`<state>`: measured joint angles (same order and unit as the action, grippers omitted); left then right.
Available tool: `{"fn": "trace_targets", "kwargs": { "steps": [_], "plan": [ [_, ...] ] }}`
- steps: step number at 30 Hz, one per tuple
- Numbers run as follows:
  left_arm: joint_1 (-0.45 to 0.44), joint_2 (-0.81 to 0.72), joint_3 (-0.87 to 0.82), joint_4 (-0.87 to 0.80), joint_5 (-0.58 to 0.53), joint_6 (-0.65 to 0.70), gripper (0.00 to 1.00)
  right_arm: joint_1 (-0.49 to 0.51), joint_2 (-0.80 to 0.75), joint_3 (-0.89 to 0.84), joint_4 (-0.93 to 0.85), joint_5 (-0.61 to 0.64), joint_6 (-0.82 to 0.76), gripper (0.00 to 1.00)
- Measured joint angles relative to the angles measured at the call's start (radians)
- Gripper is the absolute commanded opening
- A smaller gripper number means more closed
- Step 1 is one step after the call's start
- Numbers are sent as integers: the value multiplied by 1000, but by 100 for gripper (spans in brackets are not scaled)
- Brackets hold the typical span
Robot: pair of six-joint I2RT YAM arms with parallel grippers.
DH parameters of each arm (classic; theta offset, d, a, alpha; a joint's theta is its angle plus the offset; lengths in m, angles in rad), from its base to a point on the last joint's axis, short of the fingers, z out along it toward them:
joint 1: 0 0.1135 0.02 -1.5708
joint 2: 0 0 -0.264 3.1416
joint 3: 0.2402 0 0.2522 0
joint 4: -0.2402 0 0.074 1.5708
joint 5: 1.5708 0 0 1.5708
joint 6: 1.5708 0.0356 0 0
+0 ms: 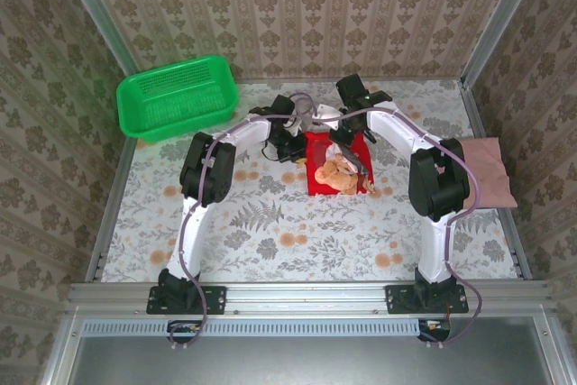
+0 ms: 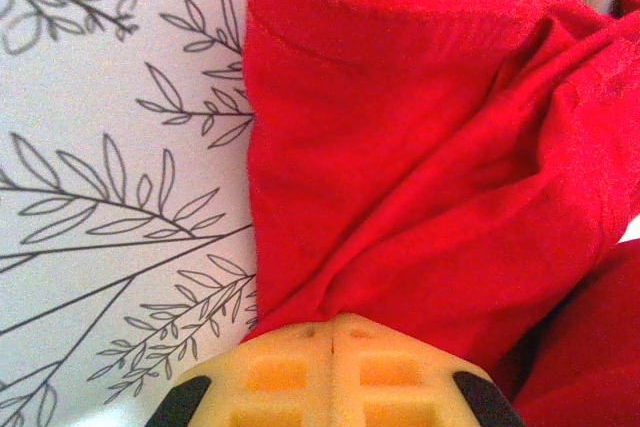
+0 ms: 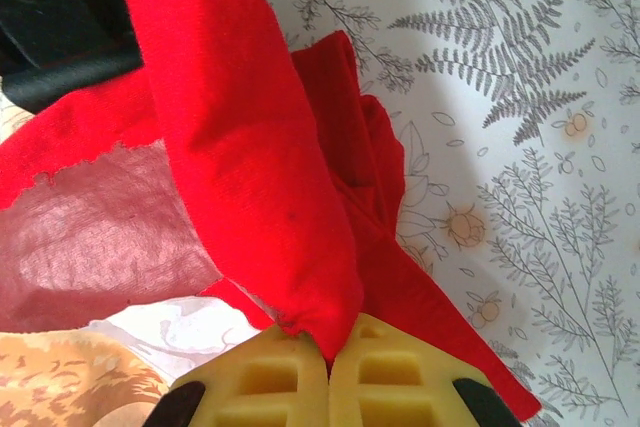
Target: Fold and stack the t-shirts
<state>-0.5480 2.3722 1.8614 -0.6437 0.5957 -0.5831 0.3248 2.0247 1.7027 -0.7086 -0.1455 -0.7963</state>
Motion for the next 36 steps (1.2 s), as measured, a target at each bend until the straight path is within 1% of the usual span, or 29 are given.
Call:
{"fn": "trace_targets", "kwargs": {
  "steps": [5, 6, 7, 8, 9, 11, 12, 14, 16, 18, 21, 25, 28, 33, 36],
  "plan": [
    [2, 0, 0, 0, 3, 0, 0, -7, 6, 0, 18, 21, 21, 0],
    [2, 0, 0, 1, 4, 0, 0, -8, 11, 0, 23, 24, 25, 1],
    [4, 0, -2, 1, 6, 0, 0, -8, 17, 0, 27, 26, 30, 6],
    [6, 0, -3, 4, 8, 0, 1, -10, 25, 2, 30, 27, 35, 12],
    [6, 0, -7, 8, 12, 0, 4, -10, 34, 4, 34, 30, 42, 22],
    [7, -4, -18, 20, 20, -1, 14, -10, 45, 4, 50, 34, 54, 51],
    [7, -8, -27, 29, 22, -4, 18, -10, 47, 4, 63, 34, 64, 62],
    [8, -20, -50, 60, 33, -11, 20, -10, 43, 2, 95, 34, 82, 74],
    [8, -34, -71, 75, 34, -23, 23, -11, 14, -32, 151, 34, 110, 79],
    [8, -42, -80, 86, 37, -35, 24, -14, -43, -96, 201, 34, 151, 81],
    [13, -51, -91, 95, 37, -53, 28, -25, -167, -220, 286, 33, 239, 83],
    [30, -89, -133, 99, 24, -76, 37, -39, -345, -386, 423, 33, 387, 84],
    [50, -126, -171, 99, -1, -80, 43, -43, -435, -486, 512, 34, 493, 84],
    [79, -257, -275, 104, -63, -96, 52, -44, -483, -612, 607, 33, 629, 84],
    [85, -341, -315, 127, -89, -121, 61, -48, -483, -668, 621, 34, 700, 83]
  ]
}}
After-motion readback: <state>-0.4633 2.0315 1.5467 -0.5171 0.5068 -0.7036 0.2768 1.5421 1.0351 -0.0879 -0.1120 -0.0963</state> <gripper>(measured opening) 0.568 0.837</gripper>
